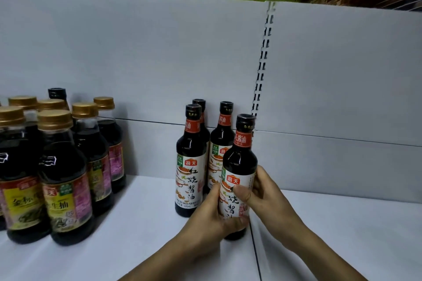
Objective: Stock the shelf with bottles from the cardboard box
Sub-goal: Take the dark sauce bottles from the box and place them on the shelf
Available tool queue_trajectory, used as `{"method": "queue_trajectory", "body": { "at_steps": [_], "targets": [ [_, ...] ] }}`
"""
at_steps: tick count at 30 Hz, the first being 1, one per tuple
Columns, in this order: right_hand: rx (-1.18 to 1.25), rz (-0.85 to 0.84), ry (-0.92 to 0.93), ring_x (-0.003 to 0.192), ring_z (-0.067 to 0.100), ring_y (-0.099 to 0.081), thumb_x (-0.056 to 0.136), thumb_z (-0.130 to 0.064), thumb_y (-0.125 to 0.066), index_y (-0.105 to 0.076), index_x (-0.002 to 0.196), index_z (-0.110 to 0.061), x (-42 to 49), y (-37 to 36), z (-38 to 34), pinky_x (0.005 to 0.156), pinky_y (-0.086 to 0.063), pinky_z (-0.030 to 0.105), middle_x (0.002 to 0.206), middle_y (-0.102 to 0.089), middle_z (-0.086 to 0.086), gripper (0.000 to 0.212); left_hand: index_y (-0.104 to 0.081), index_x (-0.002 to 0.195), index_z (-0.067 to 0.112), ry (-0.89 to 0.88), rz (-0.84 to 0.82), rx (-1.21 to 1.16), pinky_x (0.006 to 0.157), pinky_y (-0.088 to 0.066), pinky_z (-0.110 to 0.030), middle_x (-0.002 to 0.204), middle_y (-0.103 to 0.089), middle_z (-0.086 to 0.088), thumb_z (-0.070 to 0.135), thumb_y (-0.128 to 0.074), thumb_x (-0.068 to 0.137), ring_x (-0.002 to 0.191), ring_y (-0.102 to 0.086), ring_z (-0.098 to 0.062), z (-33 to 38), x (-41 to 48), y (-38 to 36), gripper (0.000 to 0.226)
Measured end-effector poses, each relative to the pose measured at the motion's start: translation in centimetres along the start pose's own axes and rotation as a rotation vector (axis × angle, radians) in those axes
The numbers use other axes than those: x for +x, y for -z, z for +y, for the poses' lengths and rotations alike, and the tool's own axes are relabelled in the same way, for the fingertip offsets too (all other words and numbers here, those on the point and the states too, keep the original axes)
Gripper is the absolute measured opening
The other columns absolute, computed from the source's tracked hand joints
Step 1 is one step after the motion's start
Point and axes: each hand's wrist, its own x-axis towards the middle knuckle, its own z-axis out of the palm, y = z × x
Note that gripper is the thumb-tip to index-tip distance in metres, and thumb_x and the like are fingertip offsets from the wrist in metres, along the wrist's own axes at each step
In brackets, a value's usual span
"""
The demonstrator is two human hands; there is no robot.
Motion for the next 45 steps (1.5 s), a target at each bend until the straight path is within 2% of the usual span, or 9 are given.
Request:
{"method": "queue_trajectory", "body": {
  "at_steps": [8,11,14,17,24,28,34,40,45],
  "targets": [
    [-0.068,0.032,-0.013,0.118,0.005,-0.066,0.081,-0.028,-0.074,-0.048,0.140,-0.031,0.3,0.1,0.7,0.091,-0.058,0.026,0.126,-0.071,-0.015,0.065,-0.047,0.138,0.040,-0.029,0.096,0.117,0.095,-0.054,-0.016,0.127,-0.066,0.024,0.026,-0.082,0.085,0.115,-0.064,0.008,0.2,-0.1,-0.2,0.065],
    [-0.175,0.032,-0.050,0.119,0.002,-0.064,0.085,-0.019,-0.079,-0.044,0.140,-0.040,0.1,-0.1,1.9,0.095,-0.057,0.029,0.126,-0.069,-0.020,0.068,-0.045,0.138,0.047,-0.063,0.166,0.233,0.100,-0.054,-0.022,0.129,-0.063,0.028,0.033,-0.080,0.083,0.117,-0.060,0.010,0.4,-0.4,0.1,0.066],
    [-0.227,0.009,-0.089,0.110,-0.009,-0.065,0.089,-0.015,-0.076,-0.042,0.135,-0.042,-0.2,-0.5,3.1,0.084,-0.056,0.015,0.116,-0.068,-0.032,0.063,-0.041,0.139,0.049,-0.099,0.204,0.333,0.100,-0.055,-0.026,0.130,-0.060,0.030,0.038,-0.076,0.082,0.118,-0.058,0.010,0.4,-0.7,0.4,0.068],
    [-0.264,0.040,-0.120,0.108,-0.013,-0.063,0.090,-0.022,-0.075,-0.042,0.137,-0.042,-0.3,-0.4,3.6,0.082,-0.055,0.013,0.114,-0.068,-0.033,0.061,-0.030,0.150,0.045,-0.135,0.262,0.492,0.106,-0.051,-0.027,0.142,-0.050,0.028,0.045,-0.070,0.089,0.126,-0.053,0.005,0.6,-1.3,0.5,0.073],
    [-0.353,0.070,-0.160,0.101,-0.027,-0.056,0.094,-0.033,-0.069,-0.043,0.127,-0.043,-0.1,-0.4,3.4,0.074,-0.048,0.001,0.118,-0.061,-0.032,0.043,-0.052,0.131,0.031,-0.314,0.660,0.587,0.078,-0.050,-0.012,0.116,-0.062,0.016,0.023,-0.068,0.093,0.094,-0.061,-0.003,2.8,-1.5,2.0,0.041],
    [-0.406,0.071,-0.158,0.100,-0.028,-0.054,0.095,-0.035,-0.068,-0.041,0.128,-0.042,0.1,-0.5,3.4,0.074,-0.046,0.000,0.120,-0.060,-0.033,0.043,-0.050,0.130,0.021,-0.250,0.832,0.468,0.089,-0.046,-0.027,0.118,-0.048,0.007,0.018,-0.069,0.090,0.110,-0.052,-0.014,3.0,-0.8,3.9,0.044],
    [-0.415,0.049,-0.161,0.100,-0.023,-0.060,0.097,-0.037,-0.064,-0.039,0.136,-0.038,1.0,-0.8,3.4,0.081,-0.050,0.009,0.124,-0.062,-0.028,0.046,-0.019,0.158,0.024,-0.014,0.644,0.368,0.110,-0.032,-0.032,0.154,-0.031,-0.001,0.042,-0.069,0.092,0.143,-0.028,-0.018,2.8,-0.2,4.5,0.085],
    [-0.400,0.041,-0.133,0.104,-0.017,-0.062,0.099,-0.033,-0.063,-0.042,0.135,-0.039,1.6,-1.5,4.0,0.083,-0.050,0.009,0.129,-0.061,-0.021,0.042,-0.029,0.148,0.034,0.084,0.513,0.282,0.103,-0.052,-0.044,0.139,-0.055,0.006,0.040,-0.075,0.088,0.123,-0.057,-0.018,1.3,0.6,4.9,0.076],
    [-0.482,0.071,-0.096,0.110,0.000,-0.060,0.098,-0.035,-0.063,-0.042,0.143,-0.032,2.0,-1.5,4.7,0.086,-0.050,0.013,0.133,-0.049,-0.006,0.050,-0.033,0.140,0.038,0.108,0.464,0.235,0.099,-0.055,-0.043,0.132,-0.062,0.010,0.041,-0.073,0.090,0.115,-0.064,-0.015,0.7,0.7,5.4,0.064]
  ]
}}
